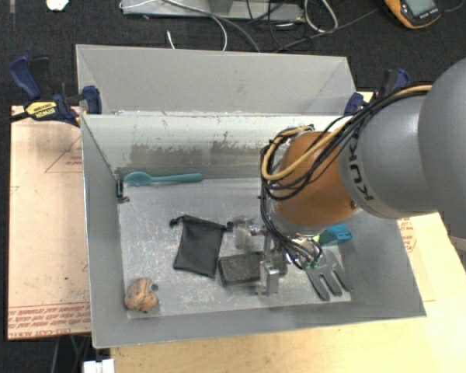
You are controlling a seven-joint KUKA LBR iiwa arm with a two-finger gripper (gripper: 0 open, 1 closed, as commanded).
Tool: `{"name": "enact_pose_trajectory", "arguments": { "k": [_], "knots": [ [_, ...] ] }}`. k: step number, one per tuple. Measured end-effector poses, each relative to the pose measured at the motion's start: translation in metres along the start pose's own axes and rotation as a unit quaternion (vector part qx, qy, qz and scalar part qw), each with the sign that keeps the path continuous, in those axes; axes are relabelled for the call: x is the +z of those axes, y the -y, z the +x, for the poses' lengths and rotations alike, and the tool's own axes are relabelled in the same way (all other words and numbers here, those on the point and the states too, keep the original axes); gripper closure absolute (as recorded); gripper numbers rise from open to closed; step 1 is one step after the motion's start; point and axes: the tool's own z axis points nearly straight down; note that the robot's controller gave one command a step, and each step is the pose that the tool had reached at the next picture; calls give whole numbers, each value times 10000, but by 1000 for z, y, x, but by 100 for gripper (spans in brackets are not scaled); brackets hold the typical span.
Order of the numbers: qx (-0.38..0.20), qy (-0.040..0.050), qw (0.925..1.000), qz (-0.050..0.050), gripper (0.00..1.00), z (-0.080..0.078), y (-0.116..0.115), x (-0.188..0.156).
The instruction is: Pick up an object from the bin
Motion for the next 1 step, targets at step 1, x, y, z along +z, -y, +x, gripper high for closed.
{"name": "enact_pose_trajectory", "arguments": {
  "k": [1],
  "knots": [
    [708, 3, 9975, -11, 0, 4, 1, 1]
  ]
}}
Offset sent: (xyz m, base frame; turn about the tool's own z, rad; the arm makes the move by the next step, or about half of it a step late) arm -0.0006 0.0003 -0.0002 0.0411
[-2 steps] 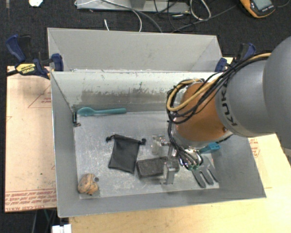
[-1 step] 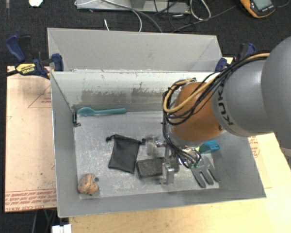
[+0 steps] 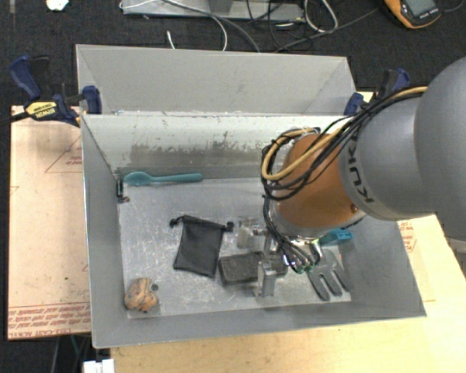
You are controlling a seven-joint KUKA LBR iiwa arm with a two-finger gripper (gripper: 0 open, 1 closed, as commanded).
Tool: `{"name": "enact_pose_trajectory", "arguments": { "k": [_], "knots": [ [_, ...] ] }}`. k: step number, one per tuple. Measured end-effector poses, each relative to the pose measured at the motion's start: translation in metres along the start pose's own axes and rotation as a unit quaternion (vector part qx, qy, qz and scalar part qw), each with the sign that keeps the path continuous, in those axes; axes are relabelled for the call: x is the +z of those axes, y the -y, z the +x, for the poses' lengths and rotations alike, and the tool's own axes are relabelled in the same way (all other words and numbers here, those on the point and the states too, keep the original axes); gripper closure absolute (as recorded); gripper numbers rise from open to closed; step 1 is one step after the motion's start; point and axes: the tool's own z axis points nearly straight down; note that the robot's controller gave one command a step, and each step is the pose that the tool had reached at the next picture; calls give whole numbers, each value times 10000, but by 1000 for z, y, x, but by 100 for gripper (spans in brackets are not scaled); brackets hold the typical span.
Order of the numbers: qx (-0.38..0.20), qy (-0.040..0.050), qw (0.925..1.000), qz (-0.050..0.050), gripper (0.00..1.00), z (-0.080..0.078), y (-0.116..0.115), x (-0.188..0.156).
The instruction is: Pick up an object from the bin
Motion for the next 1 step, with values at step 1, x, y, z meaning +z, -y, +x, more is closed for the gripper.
{"name": "enact_pose_trajectory", "arguments": {
  "k": [1],
  "knots": [
    [-497, 6, 9988, 0, 100, -4, -3, -1]
  ]
}}
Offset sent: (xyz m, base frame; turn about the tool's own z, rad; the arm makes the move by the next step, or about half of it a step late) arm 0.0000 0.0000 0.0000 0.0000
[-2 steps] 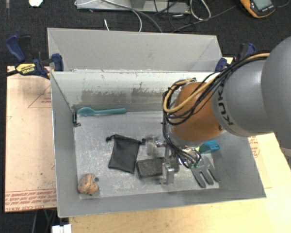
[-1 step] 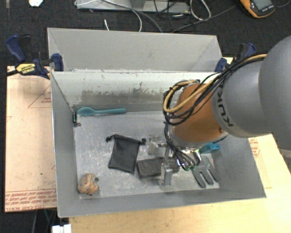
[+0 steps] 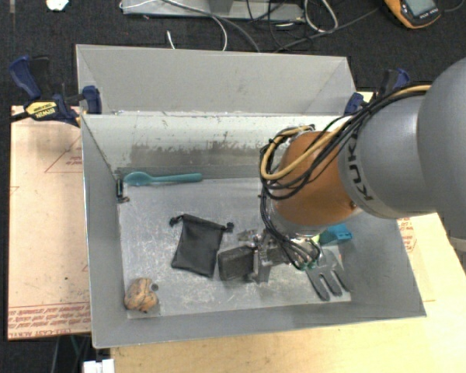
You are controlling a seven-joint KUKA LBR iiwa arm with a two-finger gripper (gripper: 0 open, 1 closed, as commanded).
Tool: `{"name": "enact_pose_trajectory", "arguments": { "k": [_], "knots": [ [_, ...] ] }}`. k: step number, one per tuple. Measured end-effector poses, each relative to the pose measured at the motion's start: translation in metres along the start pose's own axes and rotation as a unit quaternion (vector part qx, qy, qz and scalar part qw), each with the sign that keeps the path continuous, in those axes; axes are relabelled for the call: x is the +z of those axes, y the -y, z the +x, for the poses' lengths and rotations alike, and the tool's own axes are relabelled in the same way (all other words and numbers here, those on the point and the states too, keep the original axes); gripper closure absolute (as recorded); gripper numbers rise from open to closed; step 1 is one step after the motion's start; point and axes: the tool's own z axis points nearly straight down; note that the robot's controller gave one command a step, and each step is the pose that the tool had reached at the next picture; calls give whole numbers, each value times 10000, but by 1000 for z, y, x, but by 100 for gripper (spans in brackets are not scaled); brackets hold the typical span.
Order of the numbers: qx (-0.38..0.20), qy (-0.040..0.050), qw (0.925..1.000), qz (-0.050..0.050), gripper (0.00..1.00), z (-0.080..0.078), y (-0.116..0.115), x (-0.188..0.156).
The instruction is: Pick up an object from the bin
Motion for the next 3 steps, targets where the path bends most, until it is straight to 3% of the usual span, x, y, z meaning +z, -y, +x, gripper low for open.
{"name": "enact_pose_trajectory", "arguments": {
  "k": [1, 3],
  "knots": [
    [-2, 0, 10000, 1, 100, 0, 0, 0],
    [-4, -5, 10000, 0, 100, 0, 0, -46]
  ]
}}
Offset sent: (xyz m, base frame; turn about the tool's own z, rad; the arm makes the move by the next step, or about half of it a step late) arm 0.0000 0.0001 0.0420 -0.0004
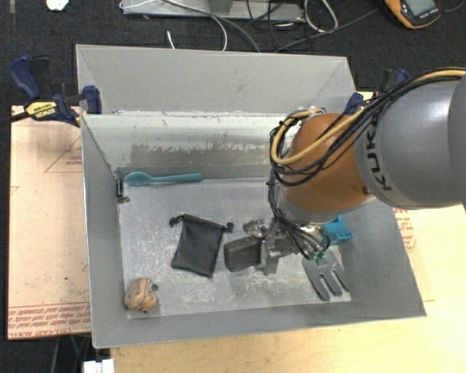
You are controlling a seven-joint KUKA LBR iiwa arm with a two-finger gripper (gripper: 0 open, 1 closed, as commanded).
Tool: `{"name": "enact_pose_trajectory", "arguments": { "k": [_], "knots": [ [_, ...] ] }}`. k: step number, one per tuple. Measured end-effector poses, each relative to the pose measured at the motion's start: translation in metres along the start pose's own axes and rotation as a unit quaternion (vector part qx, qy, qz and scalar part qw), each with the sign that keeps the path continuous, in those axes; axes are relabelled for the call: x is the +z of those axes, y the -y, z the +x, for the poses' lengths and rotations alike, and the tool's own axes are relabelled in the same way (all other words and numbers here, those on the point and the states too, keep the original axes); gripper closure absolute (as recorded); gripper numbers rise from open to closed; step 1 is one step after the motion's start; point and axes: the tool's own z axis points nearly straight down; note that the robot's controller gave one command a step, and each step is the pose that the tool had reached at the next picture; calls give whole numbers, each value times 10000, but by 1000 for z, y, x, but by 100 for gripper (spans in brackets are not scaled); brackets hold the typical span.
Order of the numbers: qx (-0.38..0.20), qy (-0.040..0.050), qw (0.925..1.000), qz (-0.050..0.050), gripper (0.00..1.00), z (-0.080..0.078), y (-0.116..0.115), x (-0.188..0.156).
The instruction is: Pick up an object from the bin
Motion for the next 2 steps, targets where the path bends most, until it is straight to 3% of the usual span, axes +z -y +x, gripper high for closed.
{"name": "enact_pose_trajectory", "arguments": {
  "k": [2],
  "knots": [
    [-2, 25, 10000, 2, 100, -2, 0, -21]
  ]
}}
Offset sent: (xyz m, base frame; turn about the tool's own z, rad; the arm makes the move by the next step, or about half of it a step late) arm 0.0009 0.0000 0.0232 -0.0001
